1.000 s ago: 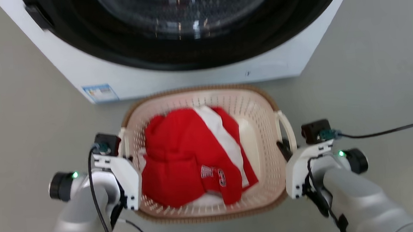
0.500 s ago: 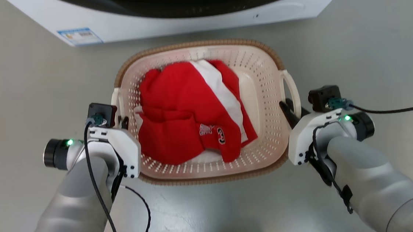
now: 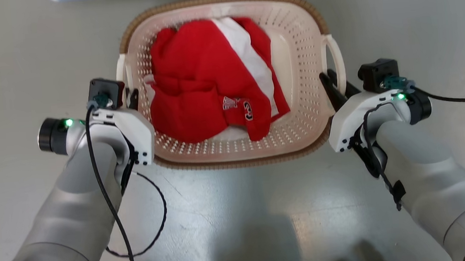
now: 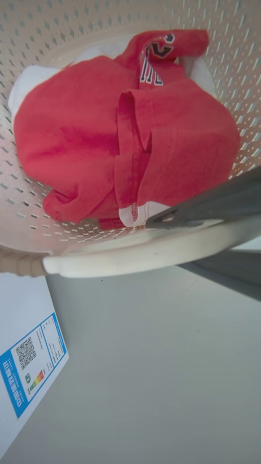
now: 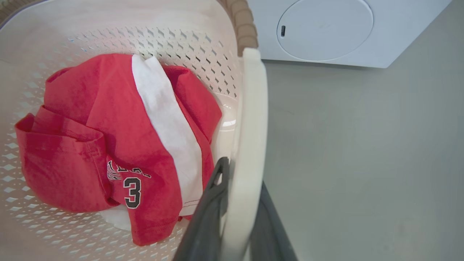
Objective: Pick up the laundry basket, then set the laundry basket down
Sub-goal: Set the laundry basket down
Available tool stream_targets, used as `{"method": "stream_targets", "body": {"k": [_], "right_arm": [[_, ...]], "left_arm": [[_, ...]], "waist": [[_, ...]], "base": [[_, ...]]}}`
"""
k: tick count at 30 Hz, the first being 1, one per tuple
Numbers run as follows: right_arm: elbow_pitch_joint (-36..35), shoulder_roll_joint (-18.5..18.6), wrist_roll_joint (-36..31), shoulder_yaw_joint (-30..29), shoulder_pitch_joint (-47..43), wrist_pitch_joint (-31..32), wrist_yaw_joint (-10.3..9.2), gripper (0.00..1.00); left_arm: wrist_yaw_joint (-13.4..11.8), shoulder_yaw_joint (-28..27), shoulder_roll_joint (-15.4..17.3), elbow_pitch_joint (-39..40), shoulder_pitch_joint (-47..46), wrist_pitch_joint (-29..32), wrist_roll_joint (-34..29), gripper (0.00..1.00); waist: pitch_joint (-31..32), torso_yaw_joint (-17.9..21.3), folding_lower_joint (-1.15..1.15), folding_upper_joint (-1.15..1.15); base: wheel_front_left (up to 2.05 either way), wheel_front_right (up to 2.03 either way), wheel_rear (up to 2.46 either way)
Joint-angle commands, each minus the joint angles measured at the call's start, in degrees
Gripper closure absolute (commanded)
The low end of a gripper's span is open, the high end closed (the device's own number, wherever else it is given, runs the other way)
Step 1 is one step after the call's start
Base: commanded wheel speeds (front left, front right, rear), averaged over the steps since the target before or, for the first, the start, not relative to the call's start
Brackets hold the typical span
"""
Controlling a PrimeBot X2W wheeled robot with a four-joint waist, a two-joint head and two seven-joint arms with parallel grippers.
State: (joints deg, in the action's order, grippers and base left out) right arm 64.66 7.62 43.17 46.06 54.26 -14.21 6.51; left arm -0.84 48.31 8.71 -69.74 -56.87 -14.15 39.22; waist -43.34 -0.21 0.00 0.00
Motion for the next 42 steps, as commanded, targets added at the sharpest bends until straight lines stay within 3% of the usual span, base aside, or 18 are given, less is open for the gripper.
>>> {"method": "stream_targets", "body": {"k": [1, 16, 42], "right_arm": [[-1.7, -0.8, -2.4, -0.2, -1.6, -0.8, 0.98, 1.00], [-4.3, -1.7, -11.2, -9.1, -2.4, -0.8, 0.98, 1.00], [-3.9, -3.4, -15.9, -13.7, -3.4, -0.8, 0.98, 1.00]], "left_arm": [[-0.7, -0.8, 2.0, 1.0, -2.1, -0.8, -1.3, 1.00], [-1.6, -2.5, 3.0, 3.4, -3.7, -0.8, -2.8, 1.00], [0.0, -2.9, 2.4, 0.4, -5.3, -0.9, -3.6, 1.00]], "waist": [[-1.8, -0.1, 0.00, 0.00], [-4.8, -0.6, 0.00, 0.00], [-6.2, -0.2, 0.00, 0.00]], "base": [[0.00, 0.00, 0.00], [0.00, 0.00, 0.00], [0.00, 0.00, 0.00]]}}
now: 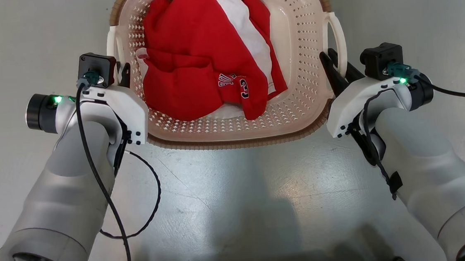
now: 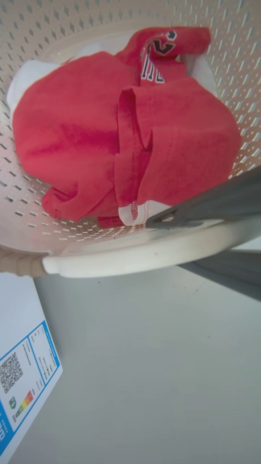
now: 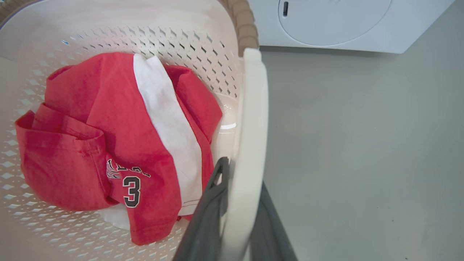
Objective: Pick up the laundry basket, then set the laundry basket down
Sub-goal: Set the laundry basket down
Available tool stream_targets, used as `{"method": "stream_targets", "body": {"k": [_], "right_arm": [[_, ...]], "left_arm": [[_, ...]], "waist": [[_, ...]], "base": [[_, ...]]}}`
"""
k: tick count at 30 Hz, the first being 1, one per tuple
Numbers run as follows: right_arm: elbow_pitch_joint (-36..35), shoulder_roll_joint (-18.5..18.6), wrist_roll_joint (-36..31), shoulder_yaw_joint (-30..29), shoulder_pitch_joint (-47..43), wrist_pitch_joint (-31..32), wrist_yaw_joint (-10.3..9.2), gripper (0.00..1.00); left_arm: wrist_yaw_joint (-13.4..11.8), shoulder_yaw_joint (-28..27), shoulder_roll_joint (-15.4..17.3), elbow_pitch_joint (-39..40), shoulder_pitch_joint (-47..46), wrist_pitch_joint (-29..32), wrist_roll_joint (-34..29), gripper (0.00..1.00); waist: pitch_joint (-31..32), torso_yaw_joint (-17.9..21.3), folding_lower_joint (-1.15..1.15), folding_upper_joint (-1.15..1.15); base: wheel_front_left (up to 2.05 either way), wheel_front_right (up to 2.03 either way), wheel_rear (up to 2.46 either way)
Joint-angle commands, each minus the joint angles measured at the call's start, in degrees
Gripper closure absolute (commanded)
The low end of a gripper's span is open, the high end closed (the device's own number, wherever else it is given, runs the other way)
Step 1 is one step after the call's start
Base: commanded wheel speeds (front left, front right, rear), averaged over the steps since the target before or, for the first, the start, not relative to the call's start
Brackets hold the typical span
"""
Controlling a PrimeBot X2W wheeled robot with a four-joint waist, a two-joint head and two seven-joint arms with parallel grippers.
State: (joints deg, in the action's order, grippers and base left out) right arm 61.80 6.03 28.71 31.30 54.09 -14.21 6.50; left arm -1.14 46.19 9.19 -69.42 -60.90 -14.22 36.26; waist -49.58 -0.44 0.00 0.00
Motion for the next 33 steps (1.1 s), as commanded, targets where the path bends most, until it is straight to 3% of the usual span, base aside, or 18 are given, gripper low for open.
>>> {"method": "stream_targets", "body": {"k": [1, 4, 5, 6, 7, 8, 21, 33], "right_arm": [[-1.0, -1.9, -1.5, 1.0, -3.2, -0.8, 0.99, 1.00], [-0.9, -1.9, -1.7, 0.6, -3.2, -0.8, 0.99, 1.00], [-0.9, -1.9, -1.8, 0.2, -3.1, -0.8, 0.99, 0.72], [-0.7, -1.8, -2.0, -0.1, -3.0, -0.8, 0.99, 0.37], [-0.7, -1.8, -2.0, -0.1, -3.0, -0.8, 0.99, 0.37], [-0.5, -1.9, -2.3, -0.5, -3.0, -0.8, 0.99, 0.00], [-1.9, -2.0, -7.0, -6.1, -4.5, -0.8, 0.99, 0.00], [-6.5, -1.5, -12.5, -14.1, -8.9, -0.8, 0.99, 0.00]], "left_arm": [[0.3, -0.8, 1.9, 0.0, -1.3, -0.8, -0.7, 1.00], [0.2, -1.0, 1.8, -0.1, -1.3, -0.8, -0.6, 1.00], [0.1, -1.3, 1.7, -0.1, -1.3, -0.8, -0.3, 0.65], [0.0, -1.5, 1.7, 0.0, -1.3, -0.8, -0.2, 0.02], [0.0, -1.5, 1.7, 0.0, -1.3, -0.8, -0.2, 0.02], [-0.2, -1.6, 1.7, 0.0, -1.4, -0.8, -0.3, 0.00], [-1.2, -3.2, 1.5, 0.3, -0.1, -0.8, 0.1, 0.00], [-1.9, -7.1, 1.4, 6.2, 5.8, -0.8, 0.0, 0.00]], "waist": [[0.0, 0.0, 0.00, 0.00], [-0.1, 0.0, 0.00, 0.00], [-0.1, 0.0, 0.00, 0.00], [-0.2, -0.1, 0.00, 0.00], [-0.2, -0.1, 0.00, 0.00], [-0.2, -0.1, 0.00, 0.00], [1.6, 0.0, 0.00, 0.00], [9.7, -0.1, 0.00, 0.00]], "base": [[0.00, 0.00, 0.00], [0.00, 0.00, 0.00], [0.00, 0.00, 0.00], [0.00, 0.00, 0.00], [0.00, 0.00, 0.00], [0.00, 0.00, 0.00], [0.00, 0.00, 0.00], [0.00, 0.00, 0.00]]}}
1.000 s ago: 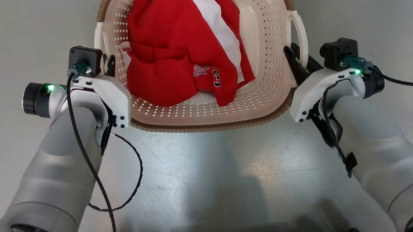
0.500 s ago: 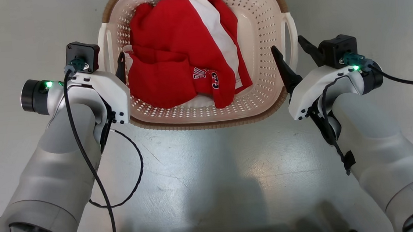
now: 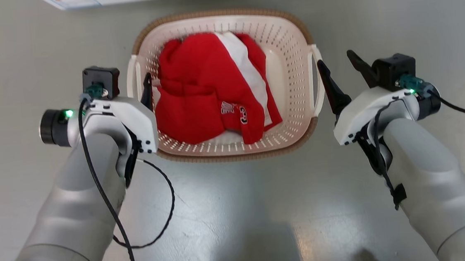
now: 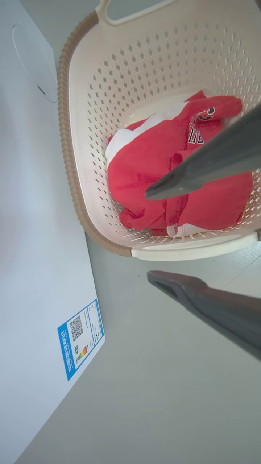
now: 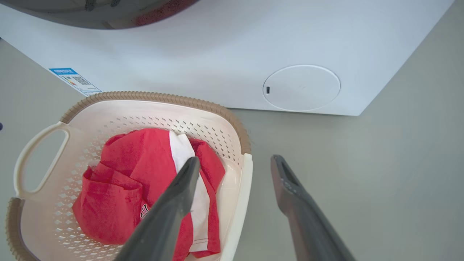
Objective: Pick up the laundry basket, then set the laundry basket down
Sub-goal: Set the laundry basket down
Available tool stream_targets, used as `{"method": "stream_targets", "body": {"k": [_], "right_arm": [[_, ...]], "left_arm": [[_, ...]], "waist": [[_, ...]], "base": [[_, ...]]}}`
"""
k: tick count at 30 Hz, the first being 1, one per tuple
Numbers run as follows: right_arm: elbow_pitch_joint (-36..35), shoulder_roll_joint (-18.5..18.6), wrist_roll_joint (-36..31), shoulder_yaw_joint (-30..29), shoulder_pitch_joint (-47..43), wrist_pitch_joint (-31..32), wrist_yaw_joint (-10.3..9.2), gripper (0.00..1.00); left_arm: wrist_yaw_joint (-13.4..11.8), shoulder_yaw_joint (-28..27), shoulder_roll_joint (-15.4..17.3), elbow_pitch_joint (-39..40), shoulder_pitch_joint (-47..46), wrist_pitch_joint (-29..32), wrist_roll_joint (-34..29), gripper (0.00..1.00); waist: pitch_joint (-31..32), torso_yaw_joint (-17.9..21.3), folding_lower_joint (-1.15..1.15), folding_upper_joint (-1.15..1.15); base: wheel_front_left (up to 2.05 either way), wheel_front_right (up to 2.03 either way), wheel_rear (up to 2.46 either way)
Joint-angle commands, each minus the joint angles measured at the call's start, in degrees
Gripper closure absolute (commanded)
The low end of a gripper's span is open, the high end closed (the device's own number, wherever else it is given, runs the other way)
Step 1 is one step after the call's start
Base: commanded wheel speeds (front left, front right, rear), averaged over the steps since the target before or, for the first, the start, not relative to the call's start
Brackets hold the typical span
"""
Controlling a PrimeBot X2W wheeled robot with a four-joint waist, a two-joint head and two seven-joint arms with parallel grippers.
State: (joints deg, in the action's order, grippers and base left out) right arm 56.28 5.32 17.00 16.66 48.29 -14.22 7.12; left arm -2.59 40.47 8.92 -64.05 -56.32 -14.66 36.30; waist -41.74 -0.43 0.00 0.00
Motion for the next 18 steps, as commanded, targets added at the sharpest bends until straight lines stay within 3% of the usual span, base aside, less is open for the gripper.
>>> {"method": "stream_targets", "body": {"k": [1, 18], "right_arm": [[-1.4, -0.7, -1.5, -0.3, -3.5, -0.8, 0.36, 0.00], [-10.5, -0.7, -10.4, -10.7, -13.4, -0.8, 0.36, 0.00]], "left_arm": [[-0.3, -1.7, 1.6, 1.3, 1.9, -0.3, -0.2, 0.00], [0.8, -11.9, 3.2, 10.8, 16.5, -0.3, -2.0, 0.00]], "waist": [[2.7, -0.1, 0.00, 0.00], [21.1, -0.4, 0.00, 0.00]], "base": [[0.00, 0.00, 0.00], [0.00, 0.00, 0.00]]}}
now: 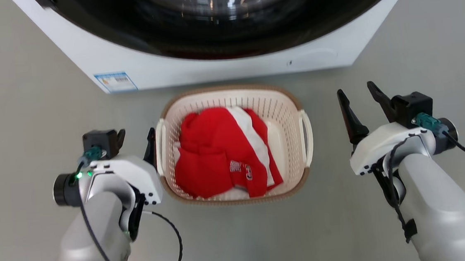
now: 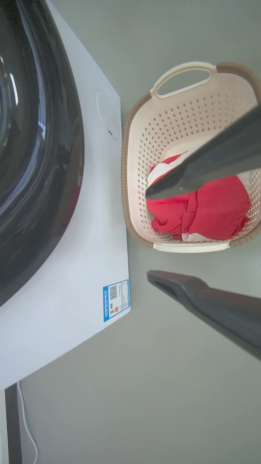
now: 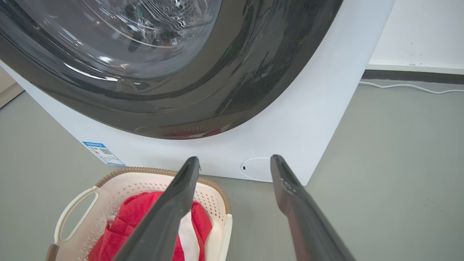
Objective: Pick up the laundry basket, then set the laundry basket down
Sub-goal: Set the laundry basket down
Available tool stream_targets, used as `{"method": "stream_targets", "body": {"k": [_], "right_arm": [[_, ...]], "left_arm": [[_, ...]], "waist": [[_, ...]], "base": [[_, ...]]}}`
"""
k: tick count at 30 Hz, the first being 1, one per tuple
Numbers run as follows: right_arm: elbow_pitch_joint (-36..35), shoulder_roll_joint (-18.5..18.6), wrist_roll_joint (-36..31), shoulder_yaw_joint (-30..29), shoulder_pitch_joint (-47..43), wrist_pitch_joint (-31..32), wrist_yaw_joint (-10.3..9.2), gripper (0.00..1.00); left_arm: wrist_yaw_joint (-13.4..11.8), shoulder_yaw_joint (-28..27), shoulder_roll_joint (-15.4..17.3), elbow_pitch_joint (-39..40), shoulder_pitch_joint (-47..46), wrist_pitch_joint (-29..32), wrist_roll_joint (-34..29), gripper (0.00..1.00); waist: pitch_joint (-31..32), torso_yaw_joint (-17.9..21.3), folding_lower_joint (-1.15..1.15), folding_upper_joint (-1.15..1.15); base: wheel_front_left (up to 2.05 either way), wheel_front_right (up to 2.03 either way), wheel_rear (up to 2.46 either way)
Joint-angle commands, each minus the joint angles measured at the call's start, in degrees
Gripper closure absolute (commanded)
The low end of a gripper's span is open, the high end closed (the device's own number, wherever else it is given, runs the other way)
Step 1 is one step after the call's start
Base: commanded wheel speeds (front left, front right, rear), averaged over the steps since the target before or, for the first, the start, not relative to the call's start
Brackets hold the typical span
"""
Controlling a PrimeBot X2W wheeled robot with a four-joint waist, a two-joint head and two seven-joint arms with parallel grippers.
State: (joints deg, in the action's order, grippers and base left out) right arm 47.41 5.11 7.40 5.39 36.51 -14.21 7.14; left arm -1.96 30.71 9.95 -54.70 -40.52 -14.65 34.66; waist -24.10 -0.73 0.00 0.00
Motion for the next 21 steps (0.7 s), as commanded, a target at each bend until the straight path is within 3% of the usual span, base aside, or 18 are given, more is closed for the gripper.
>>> {"method": "stream_targets", "body": {"k": [1, 21], "right_arm": [[-1.6, -0.5, -0.8, 0.6, -1.6, -0.8, 0.35, 0.00], [-14.1, 0.4, -5.9, -6.8, -17.0, -0.8, 0.35, 0.00]], "left_arm": [[0.2, -2.1, 2.2, 1.5, 0.8, -0.3, -0.4, 0.00], [0.9, -15.0, 3.7, 19.5, 21.4, -0.3, -8.3, 0.00]], "waist": [[3.5, -0.1, 0.00, 0.00], [19.2, -1.5, 0.00, 0.00]], "base": [[0.00, 0.00, 0.00], [0.00, 0.00, 0.00]]}}
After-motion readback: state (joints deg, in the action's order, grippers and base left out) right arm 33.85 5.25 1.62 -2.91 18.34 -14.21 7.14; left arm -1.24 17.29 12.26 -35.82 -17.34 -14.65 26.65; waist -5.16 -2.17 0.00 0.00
